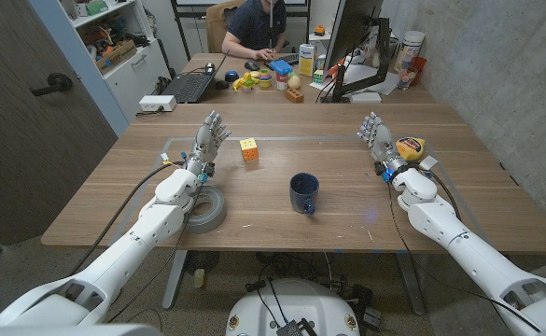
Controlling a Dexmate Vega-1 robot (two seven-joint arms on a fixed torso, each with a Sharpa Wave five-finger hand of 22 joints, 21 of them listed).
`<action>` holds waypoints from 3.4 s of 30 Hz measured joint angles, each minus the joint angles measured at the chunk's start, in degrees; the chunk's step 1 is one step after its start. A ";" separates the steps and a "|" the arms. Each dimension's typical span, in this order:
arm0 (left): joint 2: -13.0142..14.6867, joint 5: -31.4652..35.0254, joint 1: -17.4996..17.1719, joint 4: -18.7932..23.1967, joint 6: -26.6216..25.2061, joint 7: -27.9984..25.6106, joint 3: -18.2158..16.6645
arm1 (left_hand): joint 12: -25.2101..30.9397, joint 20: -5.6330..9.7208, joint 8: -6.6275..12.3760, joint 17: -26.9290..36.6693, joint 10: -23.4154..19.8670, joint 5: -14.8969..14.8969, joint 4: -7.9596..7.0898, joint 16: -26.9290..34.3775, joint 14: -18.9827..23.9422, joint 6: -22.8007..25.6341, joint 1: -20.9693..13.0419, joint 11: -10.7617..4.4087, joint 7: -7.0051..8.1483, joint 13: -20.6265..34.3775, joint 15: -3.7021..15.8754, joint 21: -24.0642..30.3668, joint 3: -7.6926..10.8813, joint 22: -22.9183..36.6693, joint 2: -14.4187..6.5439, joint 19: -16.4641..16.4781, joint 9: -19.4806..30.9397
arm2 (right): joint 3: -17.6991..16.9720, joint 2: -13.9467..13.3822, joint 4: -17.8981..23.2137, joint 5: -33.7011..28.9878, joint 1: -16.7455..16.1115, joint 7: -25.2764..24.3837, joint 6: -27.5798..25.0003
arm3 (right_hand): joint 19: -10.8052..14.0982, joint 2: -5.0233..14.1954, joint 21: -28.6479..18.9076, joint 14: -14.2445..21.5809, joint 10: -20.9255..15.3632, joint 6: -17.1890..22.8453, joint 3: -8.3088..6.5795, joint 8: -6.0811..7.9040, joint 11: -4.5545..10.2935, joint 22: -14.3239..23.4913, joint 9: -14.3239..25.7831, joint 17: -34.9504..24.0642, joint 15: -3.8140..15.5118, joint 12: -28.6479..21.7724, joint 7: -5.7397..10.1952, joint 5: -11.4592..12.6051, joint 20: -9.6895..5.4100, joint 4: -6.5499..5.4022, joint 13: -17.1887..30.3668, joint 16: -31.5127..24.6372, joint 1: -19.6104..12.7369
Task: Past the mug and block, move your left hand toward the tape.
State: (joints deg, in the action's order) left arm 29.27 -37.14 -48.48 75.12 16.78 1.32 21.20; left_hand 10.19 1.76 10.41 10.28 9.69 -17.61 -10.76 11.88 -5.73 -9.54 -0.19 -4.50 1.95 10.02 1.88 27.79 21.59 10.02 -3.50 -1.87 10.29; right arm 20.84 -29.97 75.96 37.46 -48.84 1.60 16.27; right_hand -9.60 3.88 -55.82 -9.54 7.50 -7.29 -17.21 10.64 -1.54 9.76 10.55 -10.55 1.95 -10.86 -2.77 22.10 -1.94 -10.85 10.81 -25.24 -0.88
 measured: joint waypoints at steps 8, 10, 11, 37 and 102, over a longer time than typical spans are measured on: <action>0.10 0.04 -0.68 0.69 0.29 -0.34 -0.19 | 0.22 -0.01 0.00 0.00 0.00 -0.20 0.00 0.00 -0.18 0.00 0.00 0.00 0.00 0.00 0.17 0.00 0.00 0.00 0.00 0.00 0.00 | -0.12 -0.35 0.88 0.17 -0.41 -0.06 -0.31 | 0.00 0.00 -0.64 0.00 0.00 0.00 0.00 0.00 0.00 0.00 -0.01 -0.26 0.00 0.00 0.00 0.00 0.00 0.00 0.00 0.00 0.00; 0.13 0.04 -0.89 0.89 0.33 -0.47 -0.23 | 0.22 -0.01 0.00 -0.01 0.00 -0.20 0.00 0.00 -0.18 0.00 0.00 0.00 0.00 0.00 0.17 0.00 0.00 0.00 0.00 0.00 -0.01 | -0.14 -0.41 1.00 0.20 -0.51 -0.06 -0.35 | 0.00 0.00 -0.64 0.01 0.00 0.00 0.00 0.00 0.00 0.00 -0.01 -0.26 0.00 0.00 0.00 0.00 0.00 0.00 0.00 0.00 0.00; 0.20 0.04 -1.11 1.20 0.37 -0.60 -0.31 | 0.22 -0.01 0.00 -0.01 0.00 -0.20 0.00 0.00 -0.18 -0.10 0.00 0.00 0.10 0.00 0.17 0.00 0.00 0.00 0.00 0.00 -0.01 | -0.17 -0.50 1.16 0.23 -0.62 -0.06 -0.37 | 0.00 0.00 -0.64 0.01 0.00 0.00 0.01 0.00 0.00 0.00 -0.01 -0.26 0.00 0.00 0.00 0.00 0.00 0.01 -0.01 0.00 0.00; 8.59 4.02 -5.65 13.53 -5.14 -6.13 -2.86 | 0.63 -5.77 0.84 0.00 -2.41 -0.20 1.71 0.66 1.95 1.46 -0.68 -1.95 9.64 0.27 -1.02 -2.18 -1.72 -0.01 -0.68 0.80 0.26 | -2.19 -2.28 5.15 1.05 -4.77 -1.66 0.55 | 0.01 -0.01 0.14 0.01 -0.01 0.23 0.02 0.00 0.00 -0.02 -0.02 -0.11 -0.01 0.00 0.22 0.00 0.00 0.02 -0.02 0.00 0.00; 49.22 61.00 -17.68 49.56 -19.77 -0.45 -7.20 | 0.13 -13.88 1.17 0.27 -0.12 -2.96 12.70 -0.26 -1.55 -0.19 -13.03 -3.80 10.65 1.06 0.09 -8.92 -0.68 -0.01 2.17 1.51 1.33 | -8.96 -3.13 20.63 -3.79 -20.08 -16.05 4.68 | 0.02 -0.01 1.18 0.02 -1.16 0.96 -0.36 0.00 0.11 -0.03 -0.03 -0.12 -0.01 0.00 0.11 0.44 0.00 0.09 -0.04 0.24 0.00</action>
State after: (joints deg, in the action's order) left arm 78.49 23.86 -66.16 124.69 -3.00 0.87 14.00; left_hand 10.31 -12.13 11.58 10.55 9.58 -20.57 1.94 11.61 -7.28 -9.73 -13.22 -8.30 12.60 11.09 1.97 18.87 20.91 10.01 -1.32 -0.36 11.61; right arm 11.88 -33.10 96.60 33.67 -68.92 -14.45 20.95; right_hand -9.58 3.86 -54.63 -9.52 6.34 -6.33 -17.57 10.64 -1.44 9.73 10.52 -10.67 1.94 -10.86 -2.66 22.54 -1.94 -10.75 10.78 -25.00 -0.87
